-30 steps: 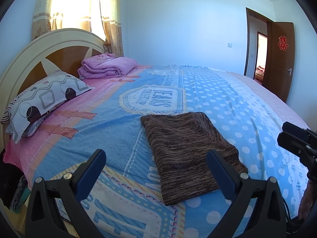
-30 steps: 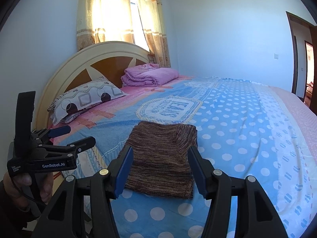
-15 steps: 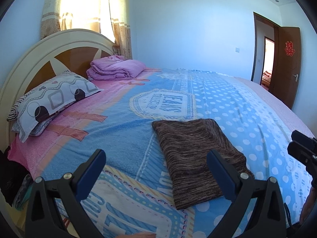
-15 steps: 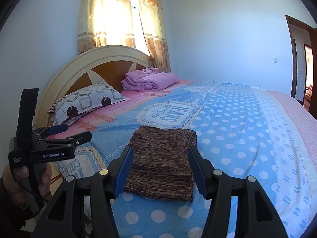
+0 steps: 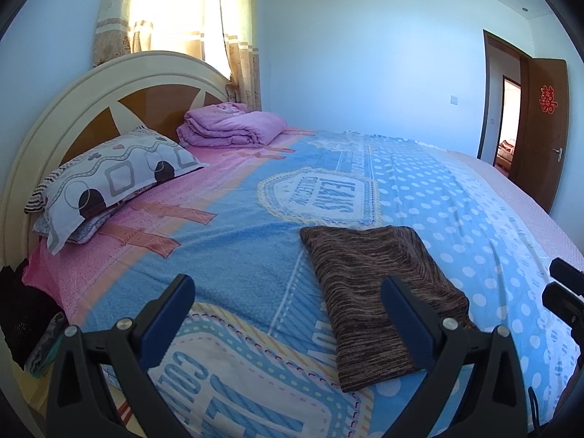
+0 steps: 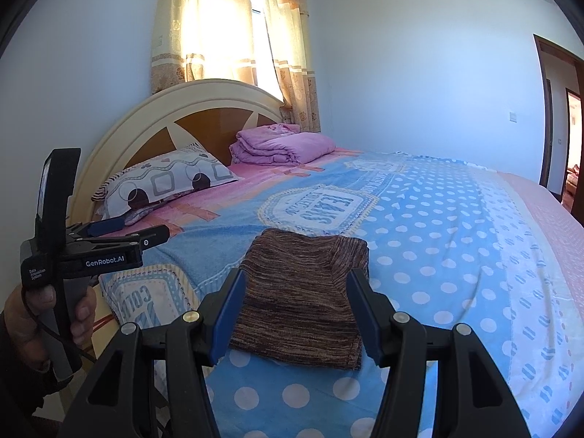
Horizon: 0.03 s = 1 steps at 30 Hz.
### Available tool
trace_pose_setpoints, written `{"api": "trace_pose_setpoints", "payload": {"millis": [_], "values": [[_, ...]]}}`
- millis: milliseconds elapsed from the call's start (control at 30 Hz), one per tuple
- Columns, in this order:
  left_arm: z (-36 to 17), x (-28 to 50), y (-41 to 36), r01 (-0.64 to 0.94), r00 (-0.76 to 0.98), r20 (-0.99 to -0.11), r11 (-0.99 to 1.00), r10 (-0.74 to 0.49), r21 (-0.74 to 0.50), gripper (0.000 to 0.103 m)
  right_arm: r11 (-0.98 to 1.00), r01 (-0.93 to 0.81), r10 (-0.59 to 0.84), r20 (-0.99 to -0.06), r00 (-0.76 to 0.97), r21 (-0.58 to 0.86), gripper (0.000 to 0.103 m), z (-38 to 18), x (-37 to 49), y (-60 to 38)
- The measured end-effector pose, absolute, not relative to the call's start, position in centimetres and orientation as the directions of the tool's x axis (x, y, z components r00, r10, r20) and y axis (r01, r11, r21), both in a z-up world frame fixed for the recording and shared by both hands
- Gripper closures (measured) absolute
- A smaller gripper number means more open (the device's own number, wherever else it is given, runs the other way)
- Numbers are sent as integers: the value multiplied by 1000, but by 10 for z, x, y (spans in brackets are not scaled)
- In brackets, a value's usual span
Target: Fold small clothes
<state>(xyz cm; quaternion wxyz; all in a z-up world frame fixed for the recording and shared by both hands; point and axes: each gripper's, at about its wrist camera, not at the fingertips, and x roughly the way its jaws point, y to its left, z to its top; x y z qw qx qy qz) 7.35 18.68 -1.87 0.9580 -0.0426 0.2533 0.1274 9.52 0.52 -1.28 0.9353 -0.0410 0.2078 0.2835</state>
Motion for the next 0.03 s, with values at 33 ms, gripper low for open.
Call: {"api": "trace_pose_setpoints", "payload": {"millis": [33], "values": [[-19, 74, 186, -266, 840, -493, 964, 226, -12, 0, 836, -548, 513, -413, 752, 41, 44, -13, 95, 5]]}}
